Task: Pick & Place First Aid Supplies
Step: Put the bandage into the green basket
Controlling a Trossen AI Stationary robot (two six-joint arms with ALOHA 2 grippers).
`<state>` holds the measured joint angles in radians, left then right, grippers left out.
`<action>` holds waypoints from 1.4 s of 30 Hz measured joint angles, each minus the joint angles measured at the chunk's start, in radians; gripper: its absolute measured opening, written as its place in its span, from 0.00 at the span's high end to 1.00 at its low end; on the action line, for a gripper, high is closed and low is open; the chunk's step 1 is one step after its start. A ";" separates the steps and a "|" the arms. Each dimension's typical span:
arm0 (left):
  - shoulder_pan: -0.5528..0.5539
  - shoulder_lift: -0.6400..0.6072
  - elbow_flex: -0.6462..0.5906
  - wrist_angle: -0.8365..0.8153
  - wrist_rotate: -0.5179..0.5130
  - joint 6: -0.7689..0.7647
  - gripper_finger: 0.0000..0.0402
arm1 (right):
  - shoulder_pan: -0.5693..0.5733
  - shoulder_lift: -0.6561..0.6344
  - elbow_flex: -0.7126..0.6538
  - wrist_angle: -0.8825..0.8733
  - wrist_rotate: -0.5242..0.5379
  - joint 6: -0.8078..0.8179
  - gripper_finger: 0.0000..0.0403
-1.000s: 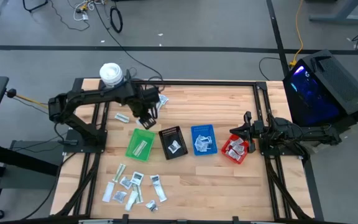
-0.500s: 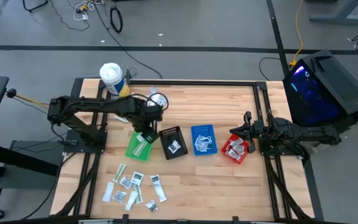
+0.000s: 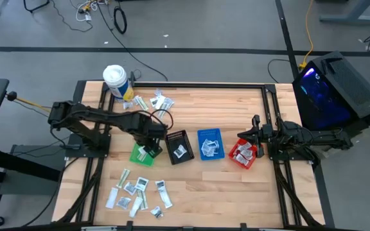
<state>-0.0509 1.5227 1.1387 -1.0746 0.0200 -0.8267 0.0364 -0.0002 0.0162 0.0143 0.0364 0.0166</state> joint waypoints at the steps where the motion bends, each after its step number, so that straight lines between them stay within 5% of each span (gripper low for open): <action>1: -0.003 0.000 -0.012 0.005 -0.004 -0.006 0.67 | 0.000 0.000 0.000 0.000 0.000 0.000 0.94; 18: -0.039 0.000 -0.166 0.156 0.002 -0.065 0.67 | 0.000 0.000 0.000 0.000 0.000 0.000 0.94; 33: -0.038 0.000 -0.180 0.221 -0.019 -0.097 0.67 | 0.000 0.000 0.000 0.000 0.000 0.000 0.94; 42: -0.037 0.000 -0.180 0.233 -0.015 -0.097 0.47 | 0.000 0.000 0.000 0.000 0.000 0.000 0.94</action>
<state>-0.0883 1.5227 0.9585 -0.8413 0.0046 -0.9240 0.0360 -0.0002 0.0162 0.0143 0.0364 0.0166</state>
